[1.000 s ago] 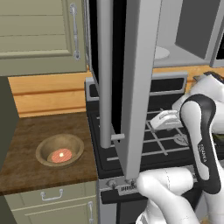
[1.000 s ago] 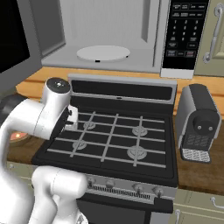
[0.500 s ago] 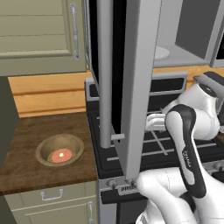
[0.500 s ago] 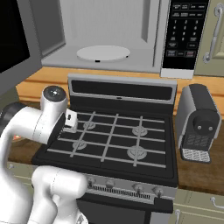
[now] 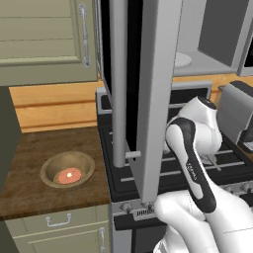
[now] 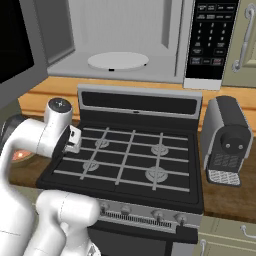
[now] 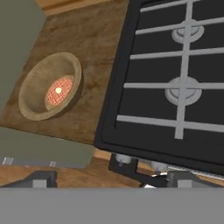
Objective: Open the microwave, place the bowl with waffle inside the microwave, then close the microwave door and turn it on.
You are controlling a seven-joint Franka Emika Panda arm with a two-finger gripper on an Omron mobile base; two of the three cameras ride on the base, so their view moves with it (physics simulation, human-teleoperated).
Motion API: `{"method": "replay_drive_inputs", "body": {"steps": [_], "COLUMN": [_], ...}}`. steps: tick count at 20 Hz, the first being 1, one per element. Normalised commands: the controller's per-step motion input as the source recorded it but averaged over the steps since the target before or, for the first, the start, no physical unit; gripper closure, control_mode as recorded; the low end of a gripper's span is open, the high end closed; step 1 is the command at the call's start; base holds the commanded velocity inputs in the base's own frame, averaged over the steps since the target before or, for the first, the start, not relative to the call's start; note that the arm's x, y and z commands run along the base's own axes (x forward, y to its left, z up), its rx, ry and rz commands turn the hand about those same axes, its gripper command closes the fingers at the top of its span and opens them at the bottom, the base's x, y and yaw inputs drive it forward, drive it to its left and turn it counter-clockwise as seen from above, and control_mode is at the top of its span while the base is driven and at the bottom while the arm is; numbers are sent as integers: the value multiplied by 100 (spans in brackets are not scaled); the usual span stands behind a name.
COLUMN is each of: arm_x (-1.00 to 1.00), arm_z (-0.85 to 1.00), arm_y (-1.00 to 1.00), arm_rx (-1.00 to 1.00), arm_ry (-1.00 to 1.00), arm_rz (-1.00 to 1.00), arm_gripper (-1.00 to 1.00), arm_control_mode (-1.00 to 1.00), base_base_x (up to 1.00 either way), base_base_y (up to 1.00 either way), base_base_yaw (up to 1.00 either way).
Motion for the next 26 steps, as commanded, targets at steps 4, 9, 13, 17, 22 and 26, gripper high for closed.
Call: {"method": "replay_drive_inputs", "body": {"steps": [4,9,13,17,22,26], "arm_x": [42,54,58,48,56,54], "arm_z": [-36,-40,-38,-16,-19,-28], "arm_y": [38,38,44,52,63,51], "arm_rx": [10,14,9,4,0,0], "arm_ry": [5,11,14,15,13,12], "arm_rz": [0,0,0,0,0,0], "arm_gripper": [-100,-100,-100,-100,-100,-100], "arm_control_mode": [-100,-100,-100,-100,-100,-100], "base_base_x": [0,0,0,0,0,0], "base_base_y": [0,0,0,0,0,0], "base_base_yaw": [0,0,0,0,0,0]}}
